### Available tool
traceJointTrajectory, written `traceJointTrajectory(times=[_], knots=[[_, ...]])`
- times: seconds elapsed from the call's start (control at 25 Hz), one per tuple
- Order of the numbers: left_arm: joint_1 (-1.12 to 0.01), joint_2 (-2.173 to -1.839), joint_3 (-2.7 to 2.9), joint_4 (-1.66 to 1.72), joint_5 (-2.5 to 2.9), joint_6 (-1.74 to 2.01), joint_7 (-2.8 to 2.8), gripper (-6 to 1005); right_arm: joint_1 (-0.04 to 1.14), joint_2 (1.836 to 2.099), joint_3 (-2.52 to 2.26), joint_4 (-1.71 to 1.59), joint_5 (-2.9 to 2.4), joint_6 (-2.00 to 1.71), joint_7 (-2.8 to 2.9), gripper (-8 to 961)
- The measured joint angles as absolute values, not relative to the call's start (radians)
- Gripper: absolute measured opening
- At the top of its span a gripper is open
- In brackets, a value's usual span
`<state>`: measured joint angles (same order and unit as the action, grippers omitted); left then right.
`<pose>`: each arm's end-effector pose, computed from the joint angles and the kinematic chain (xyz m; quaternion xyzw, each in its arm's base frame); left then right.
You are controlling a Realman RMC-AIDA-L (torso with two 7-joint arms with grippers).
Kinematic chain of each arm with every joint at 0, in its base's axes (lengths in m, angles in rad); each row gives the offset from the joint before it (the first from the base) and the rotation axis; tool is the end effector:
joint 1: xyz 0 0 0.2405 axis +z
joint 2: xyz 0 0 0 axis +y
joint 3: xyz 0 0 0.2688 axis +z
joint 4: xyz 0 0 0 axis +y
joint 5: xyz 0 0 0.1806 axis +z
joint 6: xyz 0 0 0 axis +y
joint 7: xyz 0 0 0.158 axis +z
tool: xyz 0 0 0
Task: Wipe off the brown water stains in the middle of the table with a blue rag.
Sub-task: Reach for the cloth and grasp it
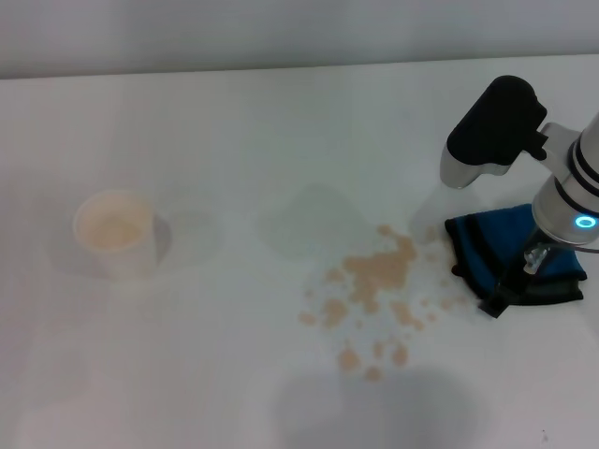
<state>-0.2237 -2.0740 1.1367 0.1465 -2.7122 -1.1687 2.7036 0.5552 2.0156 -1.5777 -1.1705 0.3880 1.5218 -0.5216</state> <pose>-0.3859 0.2685 0.0176 -0.6709 -0.3210 -0.2738 0.6098 0.2824 0.3118 -0.0192 -0.8587 0.3458 -0.3378 0.1704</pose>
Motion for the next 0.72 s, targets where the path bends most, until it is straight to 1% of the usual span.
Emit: traceJointTrajectory(times=[0.56,0.72], knots=[[-0.219,-2.074,1.137,0.138,-2.712,-1.169,2.703,880,0.566,2.014,-1.577,-1.180,0.386,1.546,-0.520,690],[-0.218,-2.074,1.137,0.138,-2.712,-1.169,2.703,880,0.567,2.013,-1.558,-1.201,0.387,1.551,-0.520,552]])
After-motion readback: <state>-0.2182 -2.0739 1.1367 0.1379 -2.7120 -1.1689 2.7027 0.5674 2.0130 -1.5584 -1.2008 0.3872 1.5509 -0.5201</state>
